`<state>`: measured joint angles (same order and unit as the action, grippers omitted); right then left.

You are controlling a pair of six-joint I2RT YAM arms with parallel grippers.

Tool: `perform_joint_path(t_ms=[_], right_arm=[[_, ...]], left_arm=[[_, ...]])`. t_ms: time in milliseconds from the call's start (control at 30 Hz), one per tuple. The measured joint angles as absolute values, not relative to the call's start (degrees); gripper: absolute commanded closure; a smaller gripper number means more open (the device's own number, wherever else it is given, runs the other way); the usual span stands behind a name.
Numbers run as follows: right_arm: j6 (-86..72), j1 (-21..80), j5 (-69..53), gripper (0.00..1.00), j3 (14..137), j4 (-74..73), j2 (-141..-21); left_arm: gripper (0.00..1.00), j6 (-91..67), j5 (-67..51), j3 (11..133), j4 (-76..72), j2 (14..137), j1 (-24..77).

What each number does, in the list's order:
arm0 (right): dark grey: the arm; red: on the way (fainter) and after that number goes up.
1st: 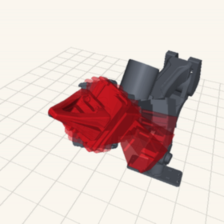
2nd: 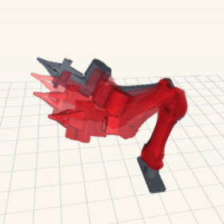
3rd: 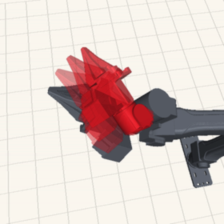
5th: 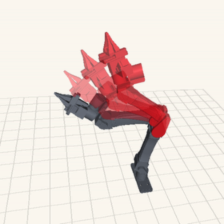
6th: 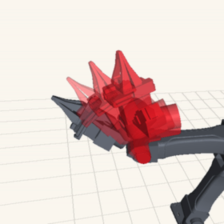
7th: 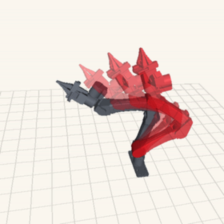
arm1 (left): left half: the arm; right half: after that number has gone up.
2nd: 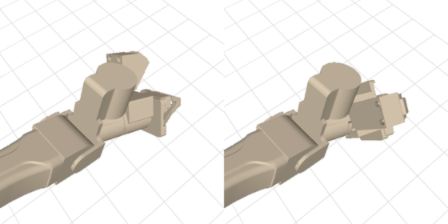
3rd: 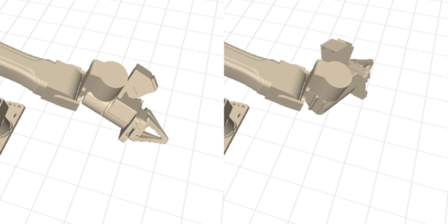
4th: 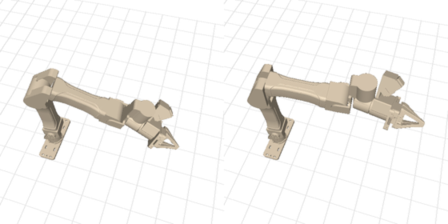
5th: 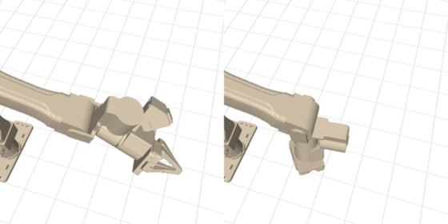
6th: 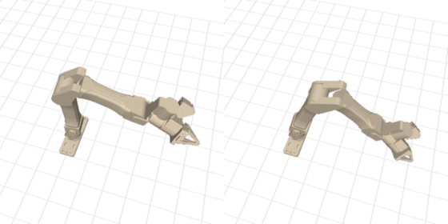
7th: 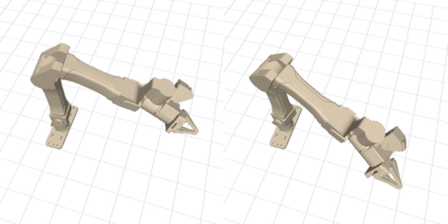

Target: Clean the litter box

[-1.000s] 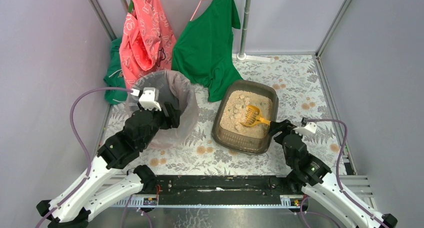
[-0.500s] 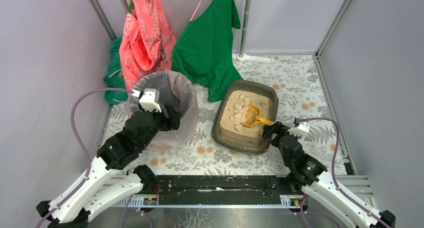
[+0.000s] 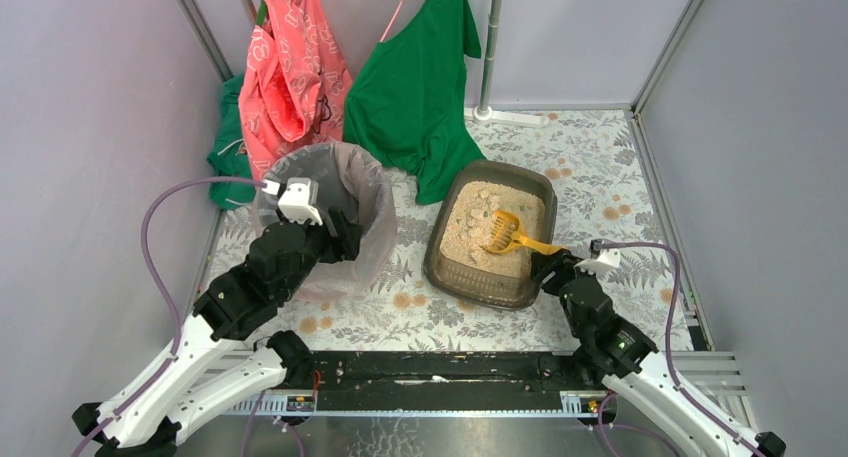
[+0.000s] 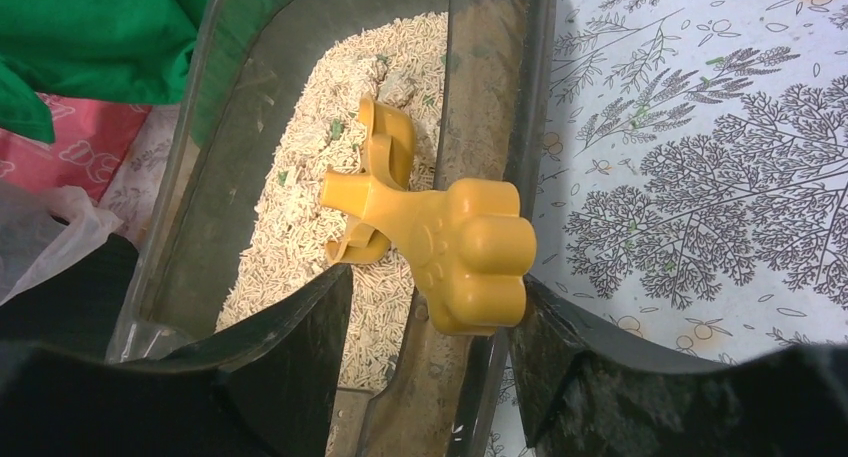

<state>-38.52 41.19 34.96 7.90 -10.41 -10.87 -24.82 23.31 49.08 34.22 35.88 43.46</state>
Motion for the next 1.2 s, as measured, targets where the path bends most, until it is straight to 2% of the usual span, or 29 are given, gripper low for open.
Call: perform_joint_path(t_ms=[133,267,500,800,1200], right_arm=[[-37.67,41.19,34.87,0.36,7.90,-8.45,-13.61],[-37.08,41.19,34.81,0.41,7.90,-6.00,-16.95],[-36.25,41.12,34.85,0.41,7.90,-3.62,-18.52],[-35.09,40.66,35.00,0.38,8.08,-1.72,-19.44],[-32.84,37.60,34.83,0.34,9.52,4.36,-27.94]], left_arm=[[0.23,-24.84,23.29,49.08,34.22,36.25,43.46],[0.23,-24.84,23.29,49.08,34.22,36.45,43.46],[0.23,-24.84,23.29,49.08,34.22,36.47,43.46],[0.23,-24.86,22.90,49.08,34.17,37.19,43.46],[0.23,-24.82,21.96,49.01,34.22,36.38,43.46]])
